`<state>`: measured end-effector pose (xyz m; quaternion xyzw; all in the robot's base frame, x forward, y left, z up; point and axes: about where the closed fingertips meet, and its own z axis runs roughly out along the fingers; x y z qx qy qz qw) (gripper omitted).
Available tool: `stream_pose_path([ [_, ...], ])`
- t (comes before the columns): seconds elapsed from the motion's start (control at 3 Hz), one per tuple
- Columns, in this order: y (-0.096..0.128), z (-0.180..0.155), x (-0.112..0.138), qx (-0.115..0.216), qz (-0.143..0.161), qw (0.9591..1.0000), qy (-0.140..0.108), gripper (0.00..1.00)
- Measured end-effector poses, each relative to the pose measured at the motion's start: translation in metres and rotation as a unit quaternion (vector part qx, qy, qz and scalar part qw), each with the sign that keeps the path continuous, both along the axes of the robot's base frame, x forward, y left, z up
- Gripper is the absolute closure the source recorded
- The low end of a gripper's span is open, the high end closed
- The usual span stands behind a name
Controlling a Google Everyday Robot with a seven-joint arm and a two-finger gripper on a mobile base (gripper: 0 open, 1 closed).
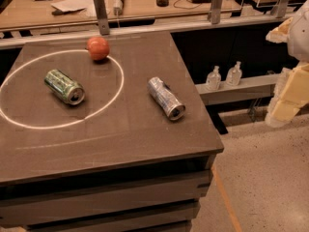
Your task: Place green can upright
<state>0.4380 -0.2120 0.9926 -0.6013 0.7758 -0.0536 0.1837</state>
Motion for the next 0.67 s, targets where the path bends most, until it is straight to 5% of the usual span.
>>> stream_pose_path([
  [0.67, 0.022, 0.004, 0.002, 0.015, 0.036, 0.9992, 0.003, 0.00],
])
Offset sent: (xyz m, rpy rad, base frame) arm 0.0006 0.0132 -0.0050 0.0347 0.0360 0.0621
